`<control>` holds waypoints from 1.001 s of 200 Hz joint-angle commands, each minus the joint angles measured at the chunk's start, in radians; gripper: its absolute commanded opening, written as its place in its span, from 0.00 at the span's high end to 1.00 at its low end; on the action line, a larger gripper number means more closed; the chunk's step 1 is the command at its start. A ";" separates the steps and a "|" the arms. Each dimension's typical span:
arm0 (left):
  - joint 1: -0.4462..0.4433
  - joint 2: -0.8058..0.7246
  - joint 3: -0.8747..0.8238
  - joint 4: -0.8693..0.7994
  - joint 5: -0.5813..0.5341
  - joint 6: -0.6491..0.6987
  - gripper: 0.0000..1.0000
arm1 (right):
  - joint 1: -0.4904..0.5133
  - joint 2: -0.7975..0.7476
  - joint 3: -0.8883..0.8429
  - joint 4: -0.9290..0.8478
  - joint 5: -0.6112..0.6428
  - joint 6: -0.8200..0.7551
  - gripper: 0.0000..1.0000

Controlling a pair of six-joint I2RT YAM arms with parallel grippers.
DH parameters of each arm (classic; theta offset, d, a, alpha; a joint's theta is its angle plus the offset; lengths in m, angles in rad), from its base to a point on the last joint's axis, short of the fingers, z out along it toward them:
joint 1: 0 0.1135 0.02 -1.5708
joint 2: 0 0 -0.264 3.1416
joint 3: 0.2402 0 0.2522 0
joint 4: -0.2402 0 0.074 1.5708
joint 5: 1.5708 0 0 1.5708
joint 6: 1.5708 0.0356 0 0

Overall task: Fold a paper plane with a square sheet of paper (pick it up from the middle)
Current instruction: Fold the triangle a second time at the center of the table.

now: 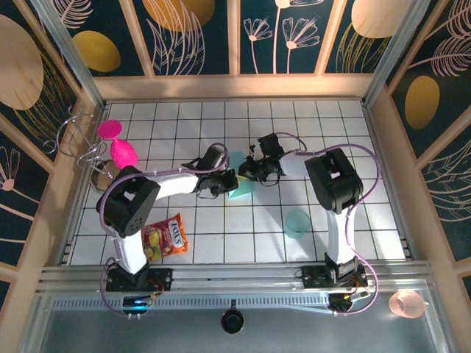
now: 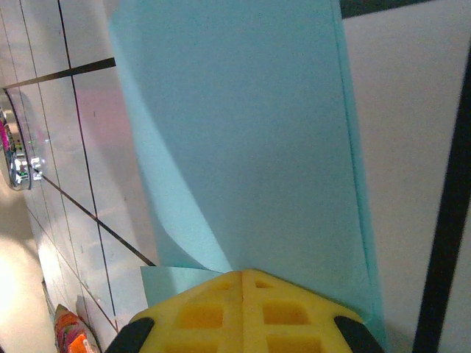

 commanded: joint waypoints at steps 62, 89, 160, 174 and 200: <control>-0.009 0.025 -0.021 -0.073 -0.013 0.021 1.00 | 0.005 0.086 -0.019 -0.086 0.103 -0.012 0.99; -0.010 0.027 -0.024 -0.076 -0.013 0.024 1.00 | 0.002 0.087 -0.019 -0.088 0.105 -0.012 0.99; -0.011 0.032 -0.048 -0.092 -0.021 0.027 1.00 | 0.002 0.087 -0.017 -0.094 0.110 -0.015 0.99; -0.010 0.030 -0.078 -0.101 -0.025 0.028 1.00 | 0.001 0.087 -0.019 -0.096 0.112 -0.015 0.99; -0.010 0.009 -0.121 -0.120 -0.028 0.029 1.00 | -0.001 0.089 -0.021 -0.099 0.115 -0.017 0.99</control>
